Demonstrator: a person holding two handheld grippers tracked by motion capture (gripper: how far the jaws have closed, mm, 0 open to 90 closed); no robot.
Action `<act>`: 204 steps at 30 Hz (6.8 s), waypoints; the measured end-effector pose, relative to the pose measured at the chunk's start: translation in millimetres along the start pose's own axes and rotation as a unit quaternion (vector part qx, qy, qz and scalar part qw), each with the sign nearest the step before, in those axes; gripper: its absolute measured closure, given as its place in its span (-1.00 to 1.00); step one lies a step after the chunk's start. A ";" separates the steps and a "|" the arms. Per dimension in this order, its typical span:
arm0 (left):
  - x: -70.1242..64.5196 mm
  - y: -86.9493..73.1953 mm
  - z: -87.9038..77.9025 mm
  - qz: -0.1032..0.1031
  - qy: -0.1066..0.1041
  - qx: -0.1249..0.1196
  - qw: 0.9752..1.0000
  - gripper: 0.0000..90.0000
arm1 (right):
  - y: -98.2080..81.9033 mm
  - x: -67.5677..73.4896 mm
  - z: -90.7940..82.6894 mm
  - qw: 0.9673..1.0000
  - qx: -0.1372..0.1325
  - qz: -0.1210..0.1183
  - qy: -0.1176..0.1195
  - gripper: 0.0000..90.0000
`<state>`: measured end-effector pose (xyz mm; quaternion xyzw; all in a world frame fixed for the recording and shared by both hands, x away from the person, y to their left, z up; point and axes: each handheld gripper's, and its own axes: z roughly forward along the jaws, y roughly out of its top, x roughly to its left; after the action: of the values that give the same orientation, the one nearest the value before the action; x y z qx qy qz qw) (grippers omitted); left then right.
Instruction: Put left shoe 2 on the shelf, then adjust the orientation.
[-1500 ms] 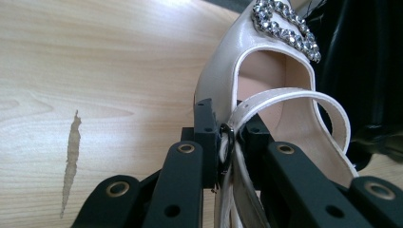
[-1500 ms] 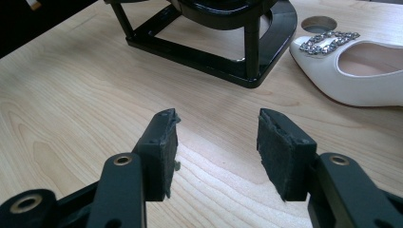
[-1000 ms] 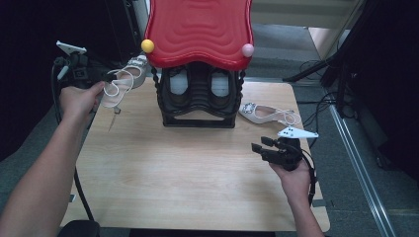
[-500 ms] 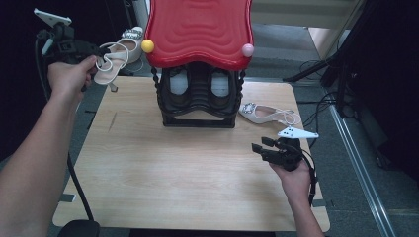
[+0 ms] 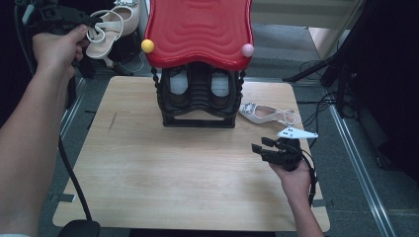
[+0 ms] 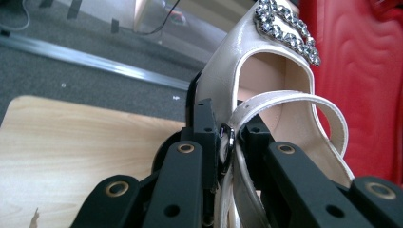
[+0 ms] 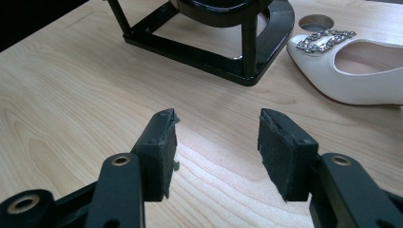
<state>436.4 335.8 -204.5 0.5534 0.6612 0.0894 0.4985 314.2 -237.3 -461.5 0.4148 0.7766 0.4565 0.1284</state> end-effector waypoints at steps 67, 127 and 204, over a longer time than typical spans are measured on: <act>-120.6 -24.7 88.5 0.054 -0.066 -0.016 0.996 0.61 | -0.7 6.8 -0.5 1.000 0.004 -0.016 0.002 0.09; -1.4 -78.6 40.2 0.076 -0.074 0.035 0.994 0.16 | 1.6 3.9 2.0 1.000 0.008 -0.015 -0.001 0.09; 94.4 -268.5 73.6 0.058 -0.093 0.106 0.988 0.10 | 5.2 -36.9 2.3 0.997 -0.007 0.052 -0.049 1.00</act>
<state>330.0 281.7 -473.2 0.6467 0.5843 -0.0047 0.4902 341.3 -262.8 -465.2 0.4759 0.7434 0.4471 0.1450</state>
